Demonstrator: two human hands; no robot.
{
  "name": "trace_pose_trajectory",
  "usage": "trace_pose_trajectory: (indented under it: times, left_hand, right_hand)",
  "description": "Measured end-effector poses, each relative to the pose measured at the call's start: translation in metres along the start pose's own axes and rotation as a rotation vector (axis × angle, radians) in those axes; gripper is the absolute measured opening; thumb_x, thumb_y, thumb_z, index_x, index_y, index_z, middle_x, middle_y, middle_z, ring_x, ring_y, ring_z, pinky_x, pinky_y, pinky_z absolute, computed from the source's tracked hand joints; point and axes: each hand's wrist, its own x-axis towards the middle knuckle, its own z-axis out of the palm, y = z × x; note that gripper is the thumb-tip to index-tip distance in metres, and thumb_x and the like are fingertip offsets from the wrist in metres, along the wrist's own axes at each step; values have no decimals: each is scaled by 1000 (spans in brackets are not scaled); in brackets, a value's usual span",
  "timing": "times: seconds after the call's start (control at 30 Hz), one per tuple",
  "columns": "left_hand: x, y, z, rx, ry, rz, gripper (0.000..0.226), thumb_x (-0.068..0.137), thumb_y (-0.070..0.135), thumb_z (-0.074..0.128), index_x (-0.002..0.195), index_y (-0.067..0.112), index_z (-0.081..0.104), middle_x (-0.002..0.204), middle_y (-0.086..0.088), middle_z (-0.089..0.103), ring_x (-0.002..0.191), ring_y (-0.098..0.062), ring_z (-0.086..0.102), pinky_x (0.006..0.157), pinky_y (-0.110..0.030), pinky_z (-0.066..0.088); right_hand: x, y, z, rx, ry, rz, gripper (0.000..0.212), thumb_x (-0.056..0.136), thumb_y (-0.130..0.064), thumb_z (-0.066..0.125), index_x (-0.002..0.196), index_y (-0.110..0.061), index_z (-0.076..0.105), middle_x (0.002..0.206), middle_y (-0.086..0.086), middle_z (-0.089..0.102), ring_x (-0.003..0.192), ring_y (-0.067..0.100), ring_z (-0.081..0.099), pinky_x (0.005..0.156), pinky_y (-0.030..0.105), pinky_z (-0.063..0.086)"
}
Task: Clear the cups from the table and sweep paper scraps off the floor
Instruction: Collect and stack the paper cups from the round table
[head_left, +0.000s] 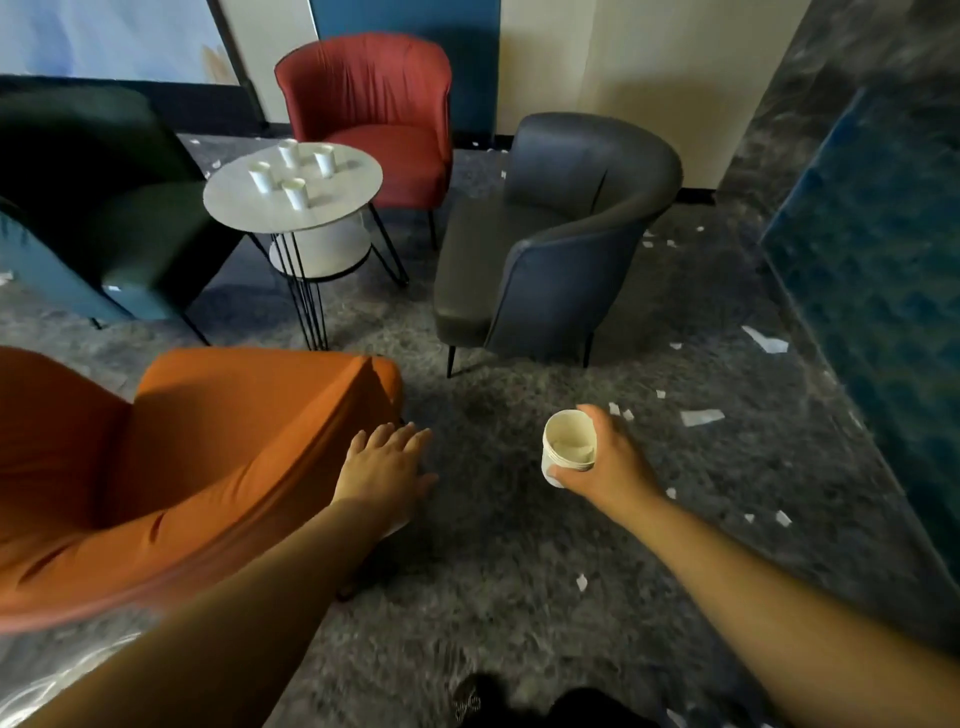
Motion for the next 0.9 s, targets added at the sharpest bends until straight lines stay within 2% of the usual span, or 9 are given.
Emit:
trace_pose_trajectory:
  times: [0.1, 0.23, 0.43, 0.67, 0.77, 0.9]
  left_hand:
    - [68, -18, -18, -24, 12, -17, 67, 96, 59, 38, 154, 33, 17, 161, 5, 21, 149, -23, 15, 119, -46, 13]
    - [156, -34, -35, -13, 57, -49, 66, 95, 57, 41, 152, 31, 24, 159, 5, 27, 147, -22, 19, 118, -46, 18]
    - [283, -65, -60, -34, 57, -158, 66, 96, 58, 38, 154, 30, 21, 159, 5, 26, 147, -20, 18, 117, -43, 17]
    - [385, -120, -93, -95, 52, -334, 64, 97, 53, 39, 154, 29, 20, 160, 5, 25, 147, -22, 17, 118, -44, 17]
    - [420, -153, -101, -122, 64, -397, 64, 98, 52, 40, 154, 29, 20, 159, 5, 26, 147, -21, 18, 118, -44, 17]
    - [468, -211, -107, -123, 61, -465, 66, 98, 53, 41, 154, 28, 19, 159, 3, 27, 146, -23, 19, 117, -43, 20]
  right_hand:
    - [64, -8, -2, -1, 7, -5, 83, 64, -31, 86, 133, -26, 41, 126, -3, 50, 106, 12, 48, 82, 23, 37]
    - [160, -16, -1, -22, -9, -28, 86, 66, -30, 86, 137, -23, 39, 132, 0, 48, 116, 18, 48, 87, 22, 36]
    - [327, -27, 4, -60, -88, -103, 87, 64, -32, 86, 137, -23, 39, 136, 1, 45, 119, 21, 47, 92, 29, 43]
    - [489, -81, 23, -68, -189, -194, 90, 65, -31, 85, 140, -23, 37, 137, 3, 45, 123, 22, 45, 95, 26, 37]
    - [545, -107, 47, -68, -237, -230, 87, 67, -29, 84, 140, -22, 37, 138, 1, 42, 122, 21, 44, 92, 24, 36]
    - [615, -145, 86, -49, -315, -271, 85, 69, -26, 84, 139, -21, 37, 139, 2, 40, 122, 20, 44, 95, 26, 38]
